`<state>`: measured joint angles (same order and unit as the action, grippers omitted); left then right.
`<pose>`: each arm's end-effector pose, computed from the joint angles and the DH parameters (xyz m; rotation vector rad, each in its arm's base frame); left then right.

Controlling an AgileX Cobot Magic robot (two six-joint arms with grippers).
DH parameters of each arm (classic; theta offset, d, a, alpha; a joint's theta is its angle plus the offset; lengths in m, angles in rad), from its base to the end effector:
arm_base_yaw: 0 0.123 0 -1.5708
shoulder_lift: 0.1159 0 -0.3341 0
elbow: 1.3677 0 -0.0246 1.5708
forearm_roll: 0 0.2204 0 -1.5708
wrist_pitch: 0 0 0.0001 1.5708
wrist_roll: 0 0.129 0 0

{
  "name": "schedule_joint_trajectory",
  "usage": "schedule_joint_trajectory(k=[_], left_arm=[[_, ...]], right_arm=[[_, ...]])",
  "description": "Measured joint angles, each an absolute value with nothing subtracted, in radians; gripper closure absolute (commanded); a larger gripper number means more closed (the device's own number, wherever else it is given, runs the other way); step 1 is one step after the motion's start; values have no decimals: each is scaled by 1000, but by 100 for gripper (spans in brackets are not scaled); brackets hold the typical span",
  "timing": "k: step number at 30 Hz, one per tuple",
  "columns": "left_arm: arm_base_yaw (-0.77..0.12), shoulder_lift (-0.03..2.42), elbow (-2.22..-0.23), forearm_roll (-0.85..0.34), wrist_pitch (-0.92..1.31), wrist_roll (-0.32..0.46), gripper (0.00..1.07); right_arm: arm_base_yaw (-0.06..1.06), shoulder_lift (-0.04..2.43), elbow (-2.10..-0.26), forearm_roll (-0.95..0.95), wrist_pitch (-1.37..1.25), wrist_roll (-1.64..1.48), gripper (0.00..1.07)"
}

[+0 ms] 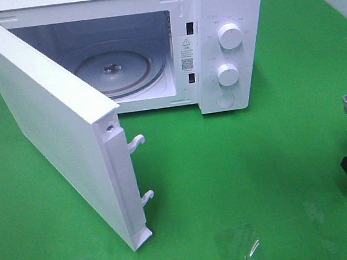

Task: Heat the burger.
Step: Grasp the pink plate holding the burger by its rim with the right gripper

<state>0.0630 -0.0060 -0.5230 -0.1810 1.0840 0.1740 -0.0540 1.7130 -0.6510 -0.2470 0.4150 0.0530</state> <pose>-0.0510 -0.0238 0.2504 0.1263 2.0221 -0.0666 0.2527 -0.0264 0.1514 -0.1629 2.9522 -0.1776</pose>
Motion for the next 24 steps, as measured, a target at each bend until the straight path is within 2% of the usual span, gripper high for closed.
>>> schedule_joint_trajectory(k=[1, 2, 3, 4, 5, 6, 7, 24], left_arm=[[63, -6, -523, -181, 1084, 174, 9], [63, -6, -523, -181, 1084, 174, 9], [63, -6, -523, -181, 1084, 174, 9], [63, -6, -523, -181, 1084, 174, 9], [63, -6, -523, -181, 1084, 174, 9], [63, -6, -523, -181, 1084, 174, 9], [63, -6, -523, -181, 1084, 174, 9], [63, -6, -523, -181, 1084, 174, 9]], right_arm=[[-54, 1713, -651, -247, 416, 59, 68], [-54, 1713, -651, -246, 416, 60, 80], [-54, 1713, -651, -246, 416, 60, 80], [-54, 1719, -651, -239, 418, 61, 91], [-54, 1719, -651, -239, 418, 61, 91], [-54, 1721, -651, -239, 419, 61, 102], [-53, 1721, -652, -238, 419, 61, 107], [-53, 1719, -696, -245, 523, 61, 107]])
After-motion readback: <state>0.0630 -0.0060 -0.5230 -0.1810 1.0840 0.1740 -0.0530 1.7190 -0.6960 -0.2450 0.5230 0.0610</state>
